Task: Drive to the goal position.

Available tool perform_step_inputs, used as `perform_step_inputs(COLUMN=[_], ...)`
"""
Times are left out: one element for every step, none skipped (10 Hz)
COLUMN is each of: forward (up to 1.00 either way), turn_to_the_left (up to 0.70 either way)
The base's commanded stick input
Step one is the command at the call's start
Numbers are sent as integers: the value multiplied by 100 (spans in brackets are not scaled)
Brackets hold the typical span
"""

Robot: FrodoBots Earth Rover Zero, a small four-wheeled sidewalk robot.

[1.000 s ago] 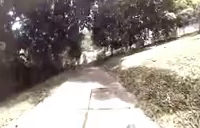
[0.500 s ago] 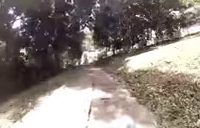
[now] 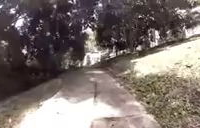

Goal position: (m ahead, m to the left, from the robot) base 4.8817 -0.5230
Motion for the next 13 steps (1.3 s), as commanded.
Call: perform_step_inputs(forward=[100, 100, 100, 50, 9, 0, 0, 0, 0, 0, 0, 0, 0], turn_to_the_left=[0, 0, 0, 0, 0, 0, 0, 0, 0, 0, 0, 0, 0])
